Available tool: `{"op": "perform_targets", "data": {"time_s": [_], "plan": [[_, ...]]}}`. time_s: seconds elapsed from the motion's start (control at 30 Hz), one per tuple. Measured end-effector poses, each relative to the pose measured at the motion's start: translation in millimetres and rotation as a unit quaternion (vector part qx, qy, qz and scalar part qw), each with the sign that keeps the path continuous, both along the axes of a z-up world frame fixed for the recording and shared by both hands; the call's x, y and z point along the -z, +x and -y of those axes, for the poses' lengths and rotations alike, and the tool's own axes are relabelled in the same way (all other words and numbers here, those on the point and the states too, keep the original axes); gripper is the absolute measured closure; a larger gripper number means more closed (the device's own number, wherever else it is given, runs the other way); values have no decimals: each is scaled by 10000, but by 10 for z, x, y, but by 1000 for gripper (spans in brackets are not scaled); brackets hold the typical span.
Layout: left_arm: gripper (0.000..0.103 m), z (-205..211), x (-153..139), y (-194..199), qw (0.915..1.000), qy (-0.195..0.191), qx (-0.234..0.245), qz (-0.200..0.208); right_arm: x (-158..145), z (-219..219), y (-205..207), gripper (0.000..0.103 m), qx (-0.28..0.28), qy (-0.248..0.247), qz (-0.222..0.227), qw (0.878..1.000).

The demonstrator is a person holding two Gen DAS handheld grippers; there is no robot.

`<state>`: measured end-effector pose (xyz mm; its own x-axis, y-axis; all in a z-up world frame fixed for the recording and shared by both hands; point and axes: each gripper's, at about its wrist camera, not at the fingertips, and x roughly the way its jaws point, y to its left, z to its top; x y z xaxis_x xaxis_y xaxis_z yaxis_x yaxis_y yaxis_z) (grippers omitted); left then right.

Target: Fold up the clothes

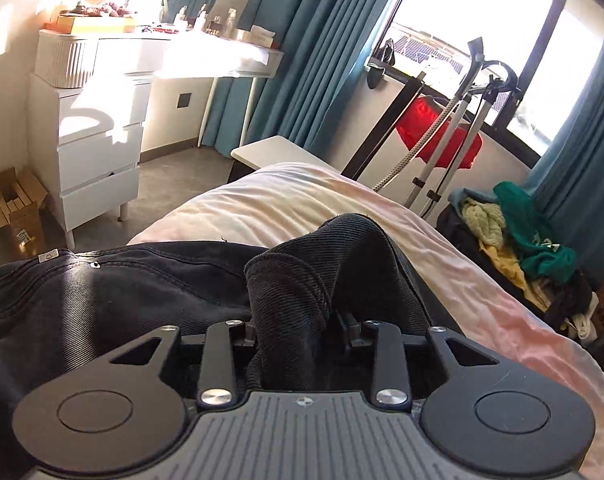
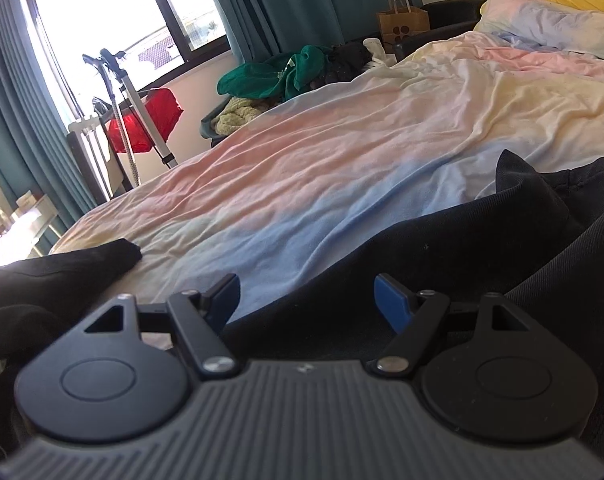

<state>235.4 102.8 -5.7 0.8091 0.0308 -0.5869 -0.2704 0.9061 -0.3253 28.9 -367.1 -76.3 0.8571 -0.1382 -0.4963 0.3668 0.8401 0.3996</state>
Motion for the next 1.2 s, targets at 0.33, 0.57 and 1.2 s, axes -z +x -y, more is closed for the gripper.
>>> {"op": "perform_targets", "data": {"time_s": [0.33, 0.57, 1.2], "plan": [[3, 652, -208, -1171, 9908, 1067, 679, 474, 3, -200, 58, 26, -664, 56, 146, 9977], [3, 1080, -83, -2038, 9785, 1474, 1341, 536, -14, -305, 7, 26, -987, 39, 243, 9948], [3, 943, 41, -2486, 9705, 760, 1865, 1327, -51, -724, 342, 26, -2056, 226, 143, 9783]]}}
